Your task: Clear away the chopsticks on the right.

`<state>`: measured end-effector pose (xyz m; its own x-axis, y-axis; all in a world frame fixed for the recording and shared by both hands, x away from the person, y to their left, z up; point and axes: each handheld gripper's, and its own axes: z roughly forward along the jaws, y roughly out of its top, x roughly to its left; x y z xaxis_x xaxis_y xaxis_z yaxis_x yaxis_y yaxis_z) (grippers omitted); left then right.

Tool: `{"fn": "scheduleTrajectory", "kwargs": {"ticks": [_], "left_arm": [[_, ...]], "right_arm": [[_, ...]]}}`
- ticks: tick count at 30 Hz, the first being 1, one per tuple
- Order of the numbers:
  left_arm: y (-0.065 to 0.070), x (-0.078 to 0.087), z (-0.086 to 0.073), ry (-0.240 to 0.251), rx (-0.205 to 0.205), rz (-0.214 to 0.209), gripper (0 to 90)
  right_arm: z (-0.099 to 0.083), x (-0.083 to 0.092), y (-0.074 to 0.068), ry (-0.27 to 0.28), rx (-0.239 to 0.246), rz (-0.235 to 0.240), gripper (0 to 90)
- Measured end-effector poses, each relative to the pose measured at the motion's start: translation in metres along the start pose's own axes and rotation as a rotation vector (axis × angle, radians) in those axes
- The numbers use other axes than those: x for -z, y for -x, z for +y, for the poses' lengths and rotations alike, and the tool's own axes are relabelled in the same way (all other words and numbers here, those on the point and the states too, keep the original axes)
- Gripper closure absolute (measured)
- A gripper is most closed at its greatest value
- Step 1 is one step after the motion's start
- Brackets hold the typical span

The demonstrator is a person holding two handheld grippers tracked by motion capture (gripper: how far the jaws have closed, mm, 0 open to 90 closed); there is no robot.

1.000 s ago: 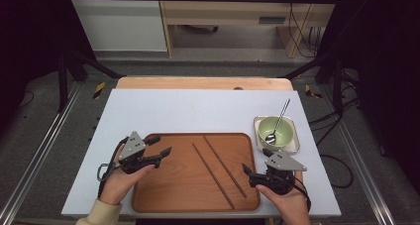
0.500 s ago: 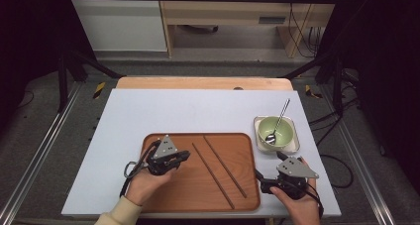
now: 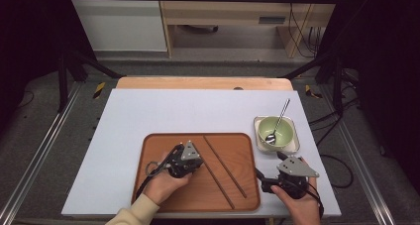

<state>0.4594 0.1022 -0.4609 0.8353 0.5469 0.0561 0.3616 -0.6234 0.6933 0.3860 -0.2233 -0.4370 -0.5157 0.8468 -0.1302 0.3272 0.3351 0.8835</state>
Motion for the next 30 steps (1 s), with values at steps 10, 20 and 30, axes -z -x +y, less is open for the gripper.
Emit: {"fn": "scheduleTrajectory", "kwargs": {"ticks": [10, 20, 30], "left_arm": [[-0.003, -0.02, 0.009, -0.02, 0.0, 0.01, 87.9], [0.002, -0.039, 0.025, 0.007, 0.002, -0.011, 87.9], [0.008, -0.054, 0.043, -0.008, -0.037, -0.036, 88.0]], "right_arm": [[-0.001, 0.001, 0.003, -0.001, 0.001, -0.001, 11.5], [-0.001, 0.0, 0.002, -0.009, 0.009, 0.005, 11.6], [-0.001, 0.0, 0.002, -0.011, 0.011, 0.007, 11.7]]}}
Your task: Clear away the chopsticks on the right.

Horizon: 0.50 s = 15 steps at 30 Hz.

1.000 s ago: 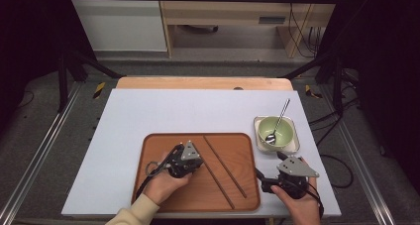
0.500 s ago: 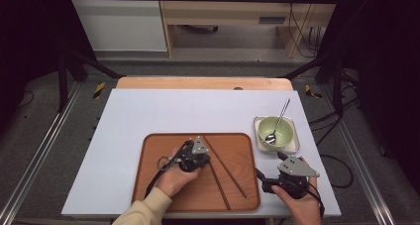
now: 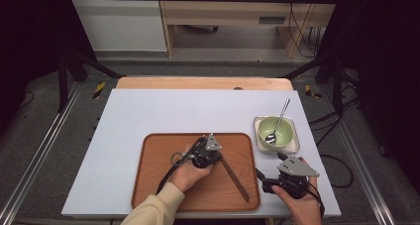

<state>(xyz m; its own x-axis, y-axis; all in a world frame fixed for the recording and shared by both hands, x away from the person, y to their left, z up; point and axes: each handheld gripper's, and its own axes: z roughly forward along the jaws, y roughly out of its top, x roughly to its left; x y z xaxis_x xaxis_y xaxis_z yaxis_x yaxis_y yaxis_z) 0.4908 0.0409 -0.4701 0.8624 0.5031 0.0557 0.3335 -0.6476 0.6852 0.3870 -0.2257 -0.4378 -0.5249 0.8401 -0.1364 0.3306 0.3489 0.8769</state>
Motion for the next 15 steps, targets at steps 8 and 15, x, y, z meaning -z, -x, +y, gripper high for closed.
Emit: {"fn": "scheduleTrajectory", "kwargs": {"ticks": [8, 15], "left_arm": [[0.007, -0.011, 0.011, 0.005, -0.036, -0.027, 88.4], [0.015, -0.02, 0.023, 0.004, -0.068, -0.063, 89.0]], "right_arm": [[0.0, 0.0, 0.001, -0.004, -0.003, 0.0, 11.8], [0.0, 0.0, 0.002, -0.001, -0.01, -0.004, 12.0]]}}
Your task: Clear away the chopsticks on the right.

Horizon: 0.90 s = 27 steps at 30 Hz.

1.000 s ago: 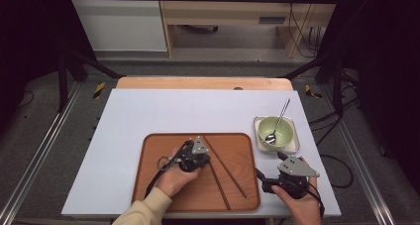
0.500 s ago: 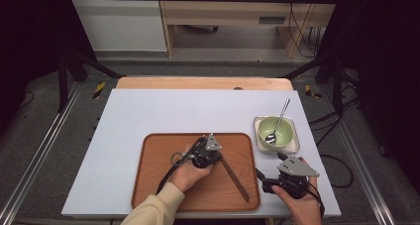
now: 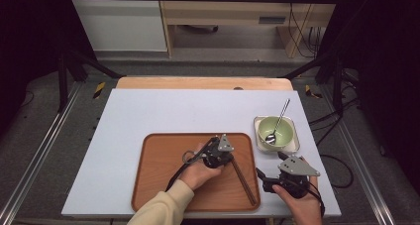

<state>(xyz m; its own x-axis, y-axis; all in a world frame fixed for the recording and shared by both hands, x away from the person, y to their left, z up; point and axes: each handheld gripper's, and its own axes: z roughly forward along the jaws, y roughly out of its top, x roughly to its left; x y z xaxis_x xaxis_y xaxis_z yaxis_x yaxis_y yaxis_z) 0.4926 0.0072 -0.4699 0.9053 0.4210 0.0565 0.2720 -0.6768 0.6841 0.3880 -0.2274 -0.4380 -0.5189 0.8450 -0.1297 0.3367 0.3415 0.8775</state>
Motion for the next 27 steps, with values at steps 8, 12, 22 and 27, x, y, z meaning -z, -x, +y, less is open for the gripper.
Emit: {"fn": "scheduleTrajectory", "kwargs": {"ticks": [8, 12, 22, 27], "left_arm": [[0.008, -0.012, 0.011, 0.019, -0.028, -0.042, 89.3], [0.011, -0.016, 0.016, 0.017, -0.047, -0.053, 89.3], [0.008, -0.011, 0.016, 0.055, -0.039, -0.055, 89.2], [0.003, 0.003, 0.013, 0.067, -0.032, -0.038, 89.0]], "right_arm": [[0.0, 0.0, 0.0, -0.001, 0.0, -0.002, 12.1], [0.0, 0.0, 0.001, -0.001, 0.0, -0.004, 12.1], [0.0, 0.001, 0.002, 0.005, -0.011, -0.014, 12.3], [0.0, 0.004, 0.006, 0.02, -0.04, -0.044, 14.4]]}}
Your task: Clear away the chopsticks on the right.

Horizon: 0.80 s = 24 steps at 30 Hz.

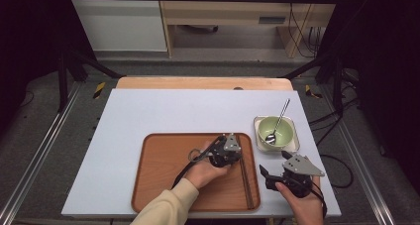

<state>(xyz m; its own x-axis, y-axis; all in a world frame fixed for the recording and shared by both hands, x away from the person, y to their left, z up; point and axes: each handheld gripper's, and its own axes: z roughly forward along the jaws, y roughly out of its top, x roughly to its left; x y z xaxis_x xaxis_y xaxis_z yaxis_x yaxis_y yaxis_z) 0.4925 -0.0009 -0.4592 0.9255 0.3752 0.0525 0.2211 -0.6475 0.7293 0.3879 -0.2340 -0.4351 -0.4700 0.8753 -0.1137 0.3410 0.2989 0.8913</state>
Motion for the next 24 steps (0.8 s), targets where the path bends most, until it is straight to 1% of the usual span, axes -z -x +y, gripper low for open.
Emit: {"fn": "scheduleTrajectory", "kwargs": {"ticks": [4, 6, 8, 9, 10, 11, 12, 13, 14, 15, 17, 19, 21, 22, 24], "left_arm": [[-0.003, 0.016, -0.006, 0.027, 0.006, 0.018, 88.2], [-0.004, 0.027, -0.01, 0.05, -0.001, 0.035, 86.2], [-0.004, 0.038, -0.015, 0.087, 0.002, 0.05, 82.4], [-0.005, 0.043, -0.017, 0.104, 0.003, 0.059, 78.8], [-0.006, 0.049, -0.021, 0.117, 0.0, 0.081, 72.6], [-0.006, 0.055, -0.024, 0.134, -0.004, 0.097, 67.0], [-0.007, 0.06, -0.028, 0.146, -0.005, 0.109, 64.0], [-0.009, 0.065, -0.033, 0.163, 0.001, 0.119, 59.8], [-0.01, 0.069, -0.037, 0.182, 0.016, 0.127, 54.9], [-0.012, 0.073, -0.042, 0.192, 0.024, 0.13, 50.4], [-0.017, 0.081, -0.051, 0.212, 0.048, 0.149, 41.6], [-0.021, 0.089, -0.06, 0.219, 0.06, 0.163, 35.3], [-0.025, 0.097, -0.069, 0.232, 0.083, 0.172, 29.1], [-0.027, 0.101, -0.072, 0.233, 0.09, 0.178, 27.3], [-0.03, 0.109, -0.079, 0.24, 0.103, 0.188, 24.8]], "right_arm": [[0.002, 0.0, 0.006, 0.003, -0.034, -0.015, 16.4], [0.004, 0.0, 0.012, -0.008, -0.04, -0.037, 18.7], [0.008, 0.0, 0.02, 0.002, -0.058, -0.048, 20.4], [0.011, 0.001, 0.024, -0.006, -0.052, -0.06, 21.5], [0.014, 0.001, 0.029, -0.012, -0.056, -0.071, 22.4], [0.018, 0.001, 0.034, -0.009, -0.049, -0.075, 23.0], [0.023, 0.001, 0.039, -0.02, -0.04, -0.078, 23.0], [0.027, 0.001, 0.044, -0.029, -0.027, -0.092, 23.0], [0.032, 0.0, 0.049, -0.033, -0.02, -0.101, 23.0], [0.037, -0.002, 0.054, -0.04, -0.021, -0.097, 22.9], [0.046, -0.01, 0.067, -0.06, -0.037, -0.093, 23.1], [0.05, -0.019, 0.077, -0.076, -0.05, -0.096, 24.1], [0.054, -0.029, 0.088, -0.098, -0.074, -0.092, 25.8], [0.055, -0.035, 0.093, -0.11, -0.087, -0.088, 27.3], [0.056, -0.045, 0.103, -0.125, -0.094, -0.092, 29.8]]}}
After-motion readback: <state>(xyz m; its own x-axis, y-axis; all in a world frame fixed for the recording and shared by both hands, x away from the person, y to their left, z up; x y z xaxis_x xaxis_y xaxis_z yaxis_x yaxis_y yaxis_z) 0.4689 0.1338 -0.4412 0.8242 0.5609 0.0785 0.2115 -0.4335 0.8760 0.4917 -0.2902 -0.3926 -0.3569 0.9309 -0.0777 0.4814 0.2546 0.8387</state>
